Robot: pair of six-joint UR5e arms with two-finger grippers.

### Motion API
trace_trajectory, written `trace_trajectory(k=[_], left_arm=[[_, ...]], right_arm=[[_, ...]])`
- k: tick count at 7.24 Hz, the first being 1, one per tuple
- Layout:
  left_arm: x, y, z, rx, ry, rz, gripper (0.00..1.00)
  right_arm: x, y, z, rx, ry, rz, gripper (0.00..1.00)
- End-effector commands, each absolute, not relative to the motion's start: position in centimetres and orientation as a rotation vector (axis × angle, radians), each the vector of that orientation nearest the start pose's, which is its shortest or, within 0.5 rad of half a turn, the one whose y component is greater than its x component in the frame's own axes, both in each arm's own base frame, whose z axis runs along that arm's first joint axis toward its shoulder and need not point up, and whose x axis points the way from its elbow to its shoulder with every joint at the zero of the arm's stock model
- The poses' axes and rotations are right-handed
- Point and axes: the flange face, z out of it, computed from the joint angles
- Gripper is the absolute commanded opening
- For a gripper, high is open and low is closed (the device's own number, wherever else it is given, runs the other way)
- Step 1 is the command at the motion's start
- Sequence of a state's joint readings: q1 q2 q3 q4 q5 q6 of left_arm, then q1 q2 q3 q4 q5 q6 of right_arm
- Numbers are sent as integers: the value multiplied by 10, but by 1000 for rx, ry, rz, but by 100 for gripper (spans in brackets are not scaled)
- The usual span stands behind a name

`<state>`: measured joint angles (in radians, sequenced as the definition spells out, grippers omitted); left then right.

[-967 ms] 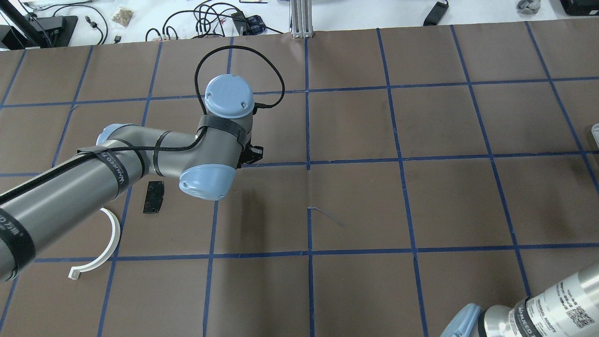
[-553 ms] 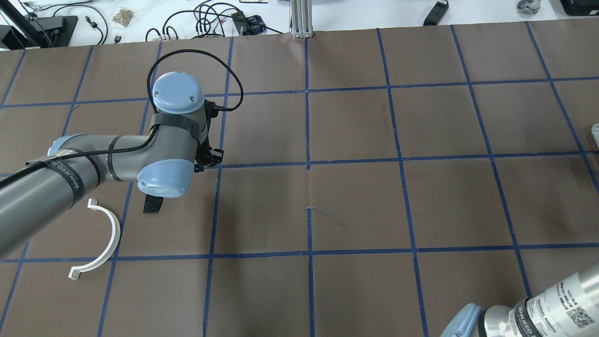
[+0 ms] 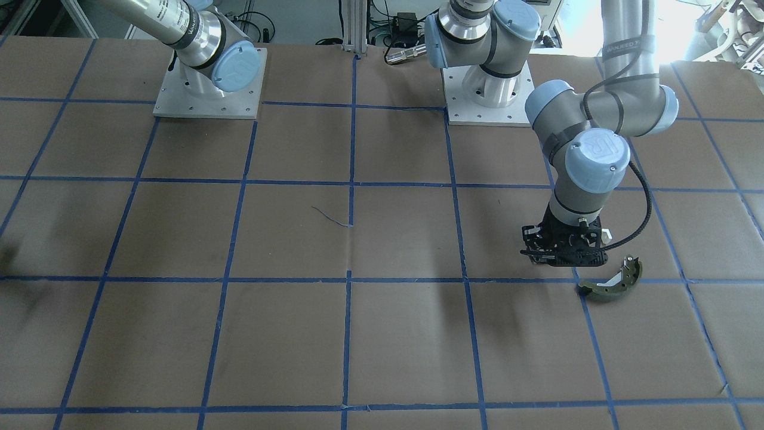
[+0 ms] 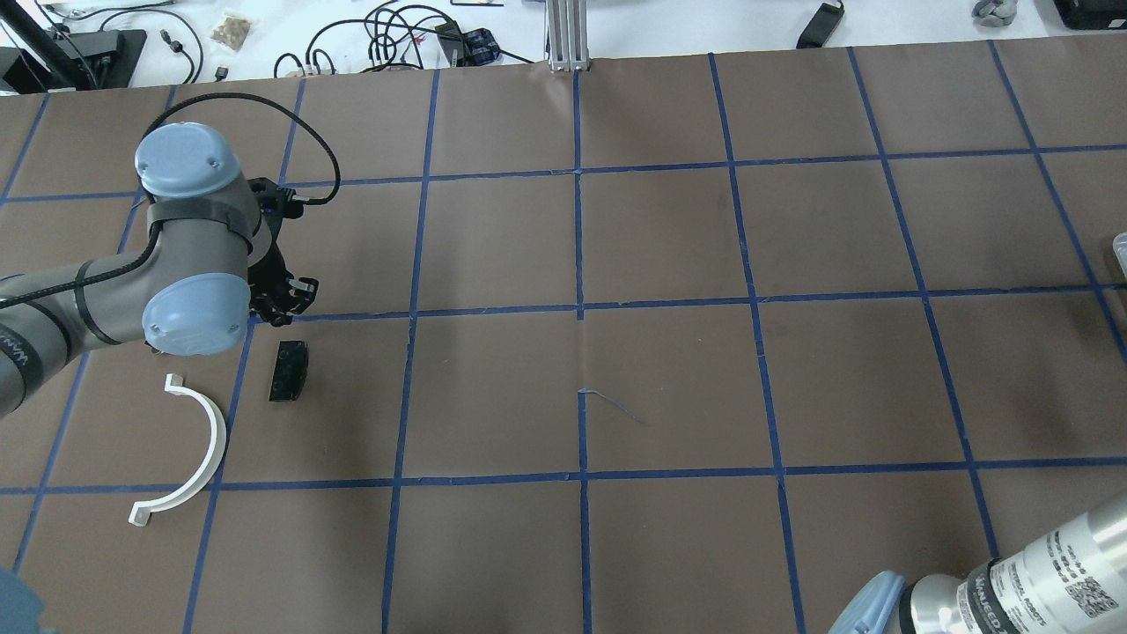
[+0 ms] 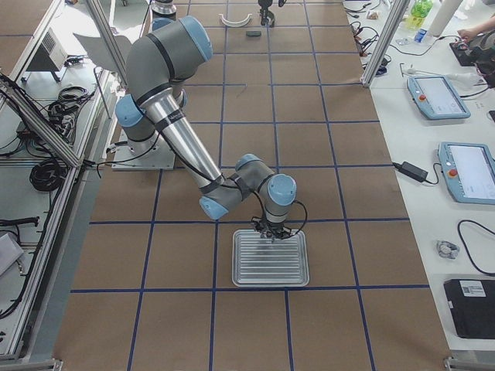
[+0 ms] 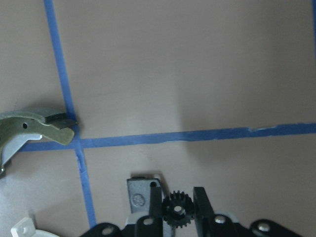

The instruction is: Place bearing gear from tray to pile

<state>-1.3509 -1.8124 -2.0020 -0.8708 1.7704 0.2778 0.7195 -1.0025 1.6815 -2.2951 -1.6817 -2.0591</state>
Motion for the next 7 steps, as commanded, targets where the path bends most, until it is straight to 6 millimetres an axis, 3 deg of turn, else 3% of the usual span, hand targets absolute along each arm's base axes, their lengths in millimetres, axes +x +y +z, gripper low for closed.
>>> trace_trajectory(k=[1,3,5,6,7], left_arm=[[47,-514,224,-27,3009,72,8],[71,-506,211,-23,3062,102,8],[75,-507,201,-21,3094,113,8],[75,-507,200,-21,3096,117,22],[75,-507,200,-21,3096,117,92]], right_arm=[[-398,-512,179,-1747,2673,163,41],[-398,-512,180,-1735,2682,165,28],[-398,-512,181,-1735,2683,165,22],[-398,-512,183,-1737,2686,167,11],[-398,-512,183,-1737,2686,169,9]])
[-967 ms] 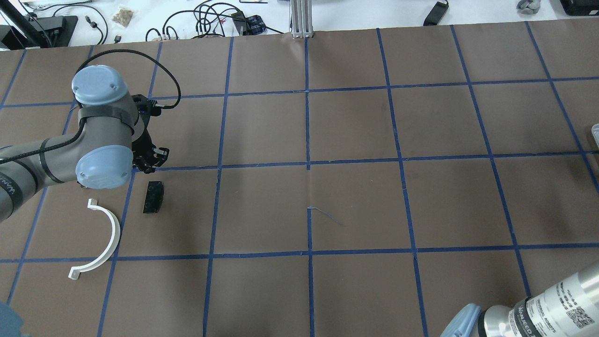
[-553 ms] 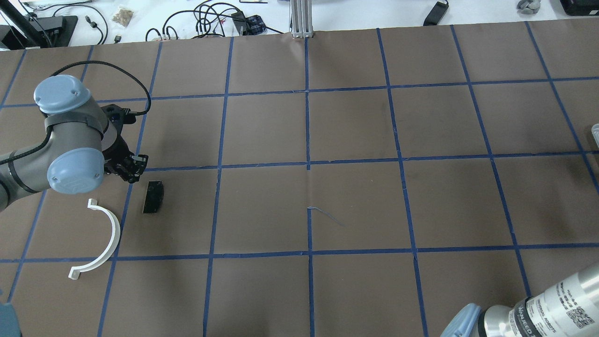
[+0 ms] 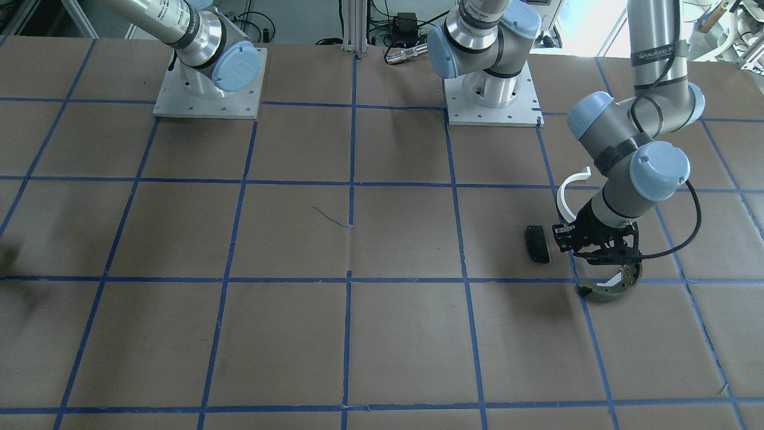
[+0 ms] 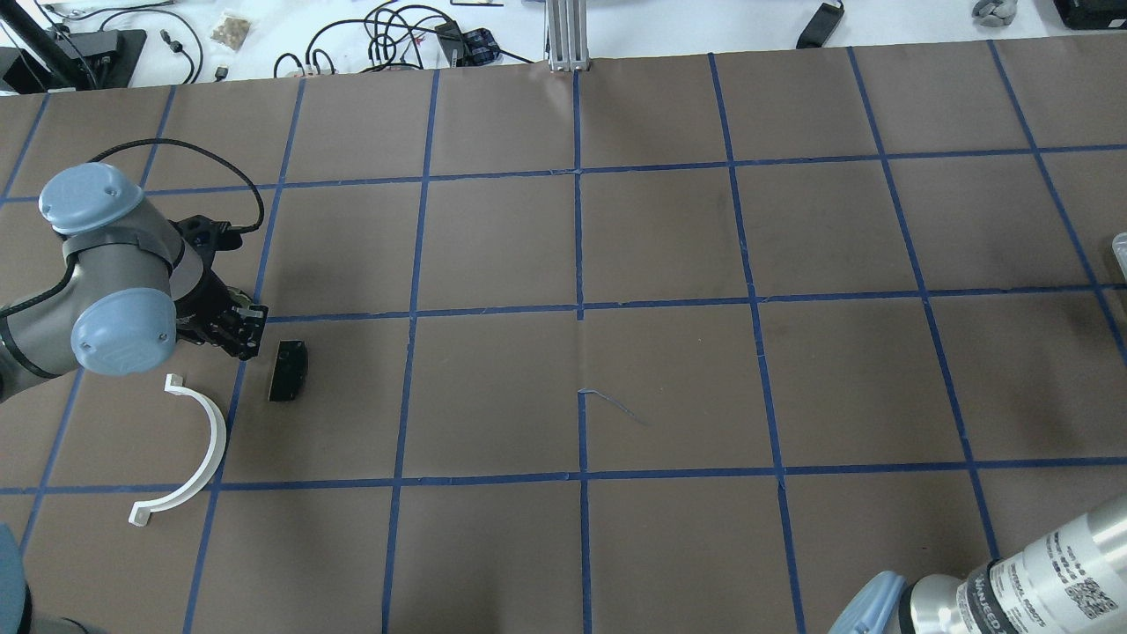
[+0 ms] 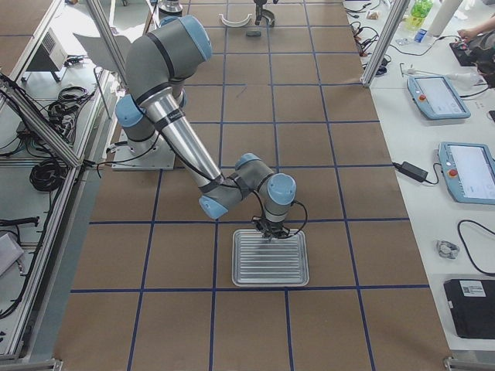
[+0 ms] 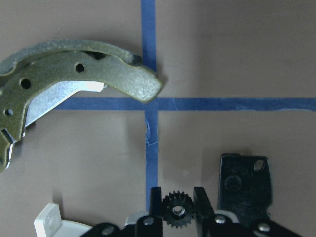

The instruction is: Place bearing gear from tray to pile

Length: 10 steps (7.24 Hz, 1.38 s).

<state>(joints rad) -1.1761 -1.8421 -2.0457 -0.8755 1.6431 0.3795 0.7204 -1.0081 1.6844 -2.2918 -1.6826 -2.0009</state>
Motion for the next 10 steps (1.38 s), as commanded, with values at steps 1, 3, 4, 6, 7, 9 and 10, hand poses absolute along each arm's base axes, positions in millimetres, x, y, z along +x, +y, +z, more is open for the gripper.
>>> trace_trajectory(k=[1,3,4,6,7,9,10], left_arm=[[75,-506,200,-21,3095,120,100],[71,-509,206,-24,3086,105,100],[62,-509,209,-41,3090,131,100],[35,-519,230,11,3084,91,100],[9,-529,251,-25,3082,110,100],[-22,-540,284,-41,3077,123,100],[-25,-539,308,-58,3080,163,100]], right_arm=[[-398,-512,185,-1738,2689,171,4],[-400,-513,187,-1741,2695,182,0],[-401,-513,196,-1747,2706,182,0],[-382,-510,244,-1617,2836,148,0],[-346,-526,257,-1583,2835,141,0],[-237,-564,279,-1422,2903,120,0],[-167,-579,288,-1371,2942,98,0]])
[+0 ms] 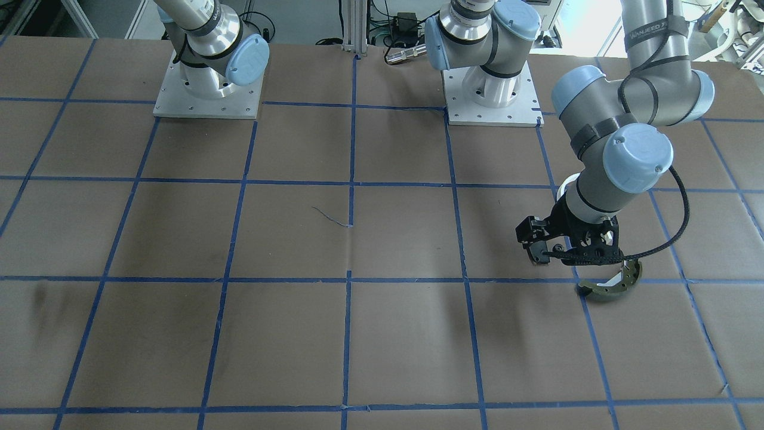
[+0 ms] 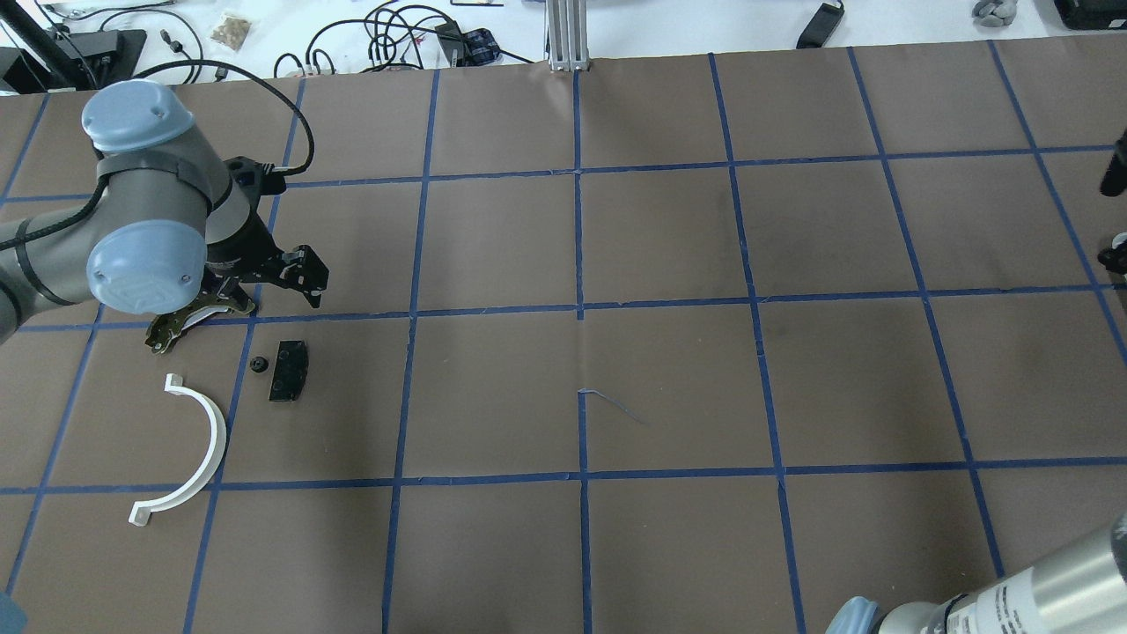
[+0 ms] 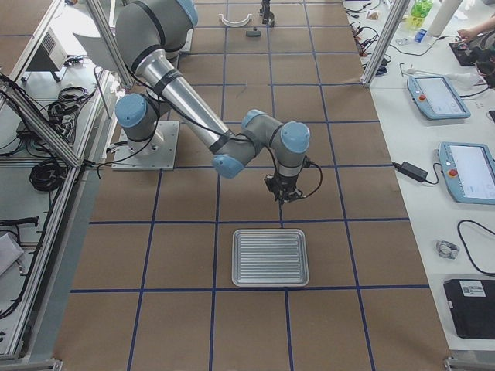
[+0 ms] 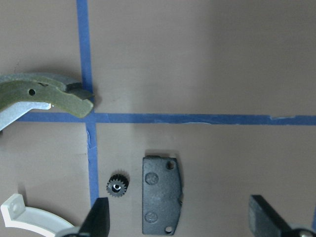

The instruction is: Place bearing gear from tray to pile

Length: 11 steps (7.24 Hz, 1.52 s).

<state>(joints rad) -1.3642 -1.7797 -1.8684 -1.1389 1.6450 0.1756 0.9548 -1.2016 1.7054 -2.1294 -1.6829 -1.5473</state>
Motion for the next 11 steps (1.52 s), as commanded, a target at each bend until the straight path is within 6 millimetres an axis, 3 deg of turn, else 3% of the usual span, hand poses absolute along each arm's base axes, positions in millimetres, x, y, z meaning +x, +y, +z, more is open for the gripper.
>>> trace_trajectory(k=[1,3,4,6,7,8,9,11], left_arm=[[-31,-536,344,-150,3077,213,100],[-84,-514,404,-57,3075,135,100],[-111,-501,420,-47,3075,80,100],[-137,-478,453,27,3077,-38,100],[-140,-460,471,37,3074,-84,100],[-141,-453,471,42,3072,-87,100],[-144,-454,471,47,3072,-83,100],[-149,-463,480,-72,3115,-34,100]], right_arm=[[-100,-581,287,-1247,2994,93,0],[41,-574,275,-959,3096,71,0],[121,-562,273,-853,3132,47,0],[240,-531,267,-613,3090,0,0],[282,-511,266,-460,3062,11,0],[317,-495,261,-388,3029,32,0],[342,-482,253,-332,2982,73,0],[368,-463,234,-302,2982,138,0]])
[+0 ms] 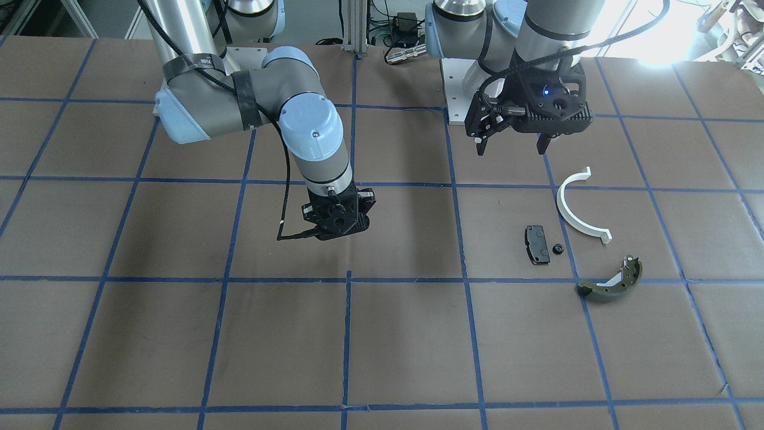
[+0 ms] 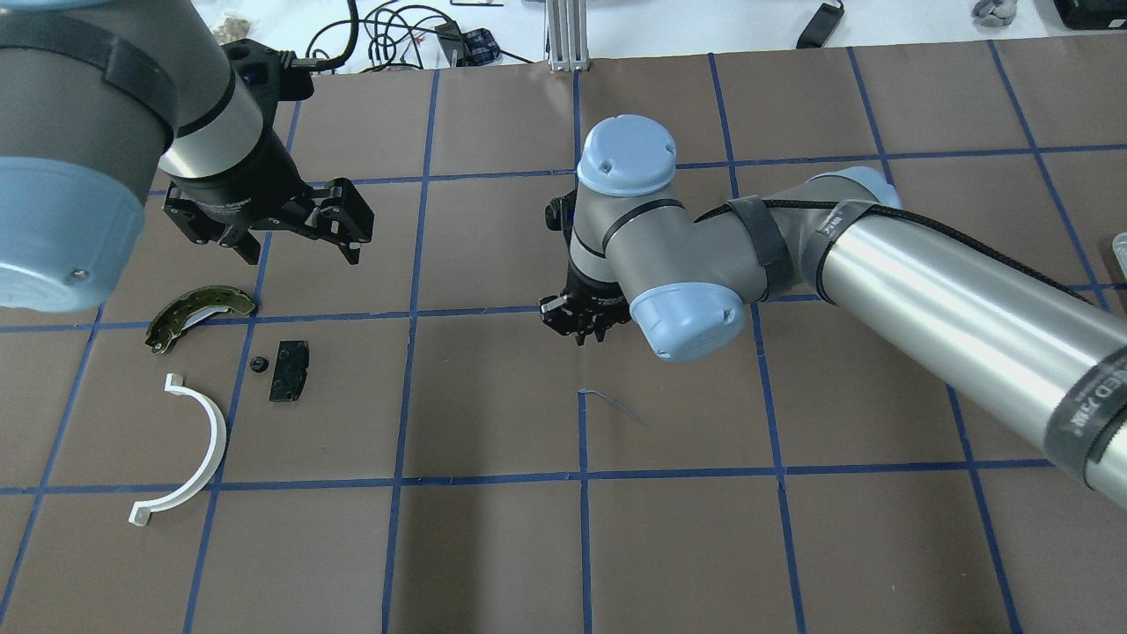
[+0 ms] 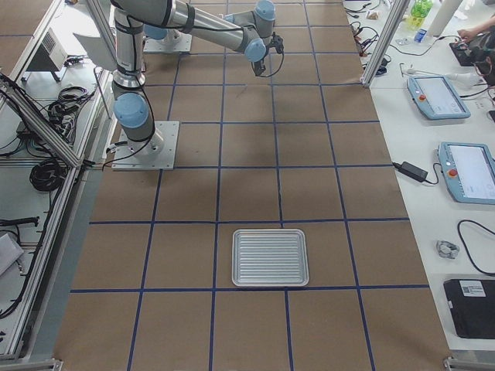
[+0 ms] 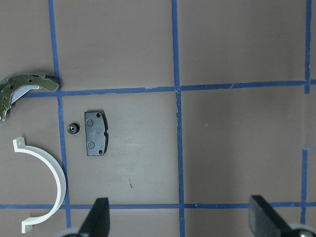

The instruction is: Place bearing gear from tray to pile

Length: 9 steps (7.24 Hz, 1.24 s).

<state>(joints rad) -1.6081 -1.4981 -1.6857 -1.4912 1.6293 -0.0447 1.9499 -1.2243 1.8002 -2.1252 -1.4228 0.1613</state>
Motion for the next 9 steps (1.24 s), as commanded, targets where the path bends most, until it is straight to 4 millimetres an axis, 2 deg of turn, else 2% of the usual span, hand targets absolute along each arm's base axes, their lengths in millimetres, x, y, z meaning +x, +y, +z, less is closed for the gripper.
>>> trace_trajectory(k=[1,2,3,4,5,6,7,8,9], left_arm=[[-151,-466,481,-101,3149,-7,100],[-151,-468,480,-92,3148,-4,100],[-148,-470,482,-94,3147,-19,100],[-147,-479,487,-99,3144,-21,100],[-147,-485,490,-99,3138,19,100],[-147,-489,490,-96,3129,21,100],[-147,-489,489,-91,3128,25,100],[-149,-487,482,-89,3128,40,100],[-150,-492,467,-84,3135,81,100]], right_arm=[[372,-465,222,-275,2985,138,23],[374,-470,216,-271,2982,107,57],[373,-475,222,-273,2993,77,100],[360,-487,229,-261,2990,54,100],[340,-515,248,-279,3013,-9,100],[312,-540,276,-296,3048,10,100],[277,-562,311,-435,3088,4,100],[236,-579,350,-473,3120,43,100],[206,-587,404,-523,3114,18,100]])
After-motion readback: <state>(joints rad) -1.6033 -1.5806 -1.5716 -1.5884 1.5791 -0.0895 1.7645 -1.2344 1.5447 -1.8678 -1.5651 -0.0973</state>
